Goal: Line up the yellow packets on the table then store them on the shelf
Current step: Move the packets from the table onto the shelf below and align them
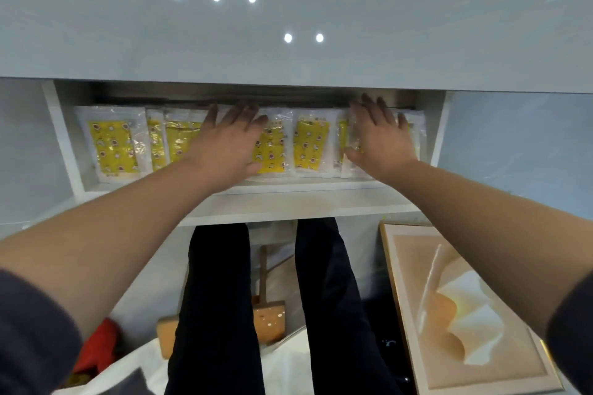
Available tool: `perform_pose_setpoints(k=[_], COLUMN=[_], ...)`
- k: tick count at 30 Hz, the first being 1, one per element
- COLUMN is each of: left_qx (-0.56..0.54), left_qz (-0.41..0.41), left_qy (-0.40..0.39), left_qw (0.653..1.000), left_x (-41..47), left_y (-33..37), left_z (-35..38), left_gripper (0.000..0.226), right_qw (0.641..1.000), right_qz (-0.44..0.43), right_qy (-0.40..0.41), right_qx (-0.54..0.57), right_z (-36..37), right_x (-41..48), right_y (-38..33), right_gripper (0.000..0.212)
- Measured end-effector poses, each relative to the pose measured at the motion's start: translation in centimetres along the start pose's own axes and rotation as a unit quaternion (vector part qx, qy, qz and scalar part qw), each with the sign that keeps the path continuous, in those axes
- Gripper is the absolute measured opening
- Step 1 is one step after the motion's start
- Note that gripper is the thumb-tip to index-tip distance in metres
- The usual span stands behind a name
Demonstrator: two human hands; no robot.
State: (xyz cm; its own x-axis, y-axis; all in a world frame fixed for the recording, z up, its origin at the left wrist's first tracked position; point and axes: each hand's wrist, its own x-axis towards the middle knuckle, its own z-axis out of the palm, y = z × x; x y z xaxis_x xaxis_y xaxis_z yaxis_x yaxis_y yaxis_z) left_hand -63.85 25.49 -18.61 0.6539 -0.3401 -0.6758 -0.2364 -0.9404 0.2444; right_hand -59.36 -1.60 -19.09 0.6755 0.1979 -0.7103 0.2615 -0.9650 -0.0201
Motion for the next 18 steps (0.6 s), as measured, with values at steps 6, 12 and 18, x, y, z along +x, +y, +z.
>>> perform_pose_setpoints(k=[6,12,18], left_qx=[-0.027,0.019,0.017], left_qz=[0.017,-0.003,-0.006], left_qy=[0.04,0.012,0.035], left_qw=[0.999,1.0,0.999], left_x=[5.5,8.8,8.3], left_y=[7.7,10.2,9.4], left_z=[-1.1,0.3,0.0], left_gripper=[0.075,0.096,0.103], right_qw=[0.997,0.987,0.987], right_qz=[-0.051,-0.133,-0.148], right_qy=[-0.05,-0.039,-0.026], right_qx=[-0.016,-0.078,-0.053], right_z=[0.1,1.2,0.9], right_x=[0.7,1.3,1.2], right_y=[4.5,5.0,6.2], right_gripper=[0.079,0.087,0.094])
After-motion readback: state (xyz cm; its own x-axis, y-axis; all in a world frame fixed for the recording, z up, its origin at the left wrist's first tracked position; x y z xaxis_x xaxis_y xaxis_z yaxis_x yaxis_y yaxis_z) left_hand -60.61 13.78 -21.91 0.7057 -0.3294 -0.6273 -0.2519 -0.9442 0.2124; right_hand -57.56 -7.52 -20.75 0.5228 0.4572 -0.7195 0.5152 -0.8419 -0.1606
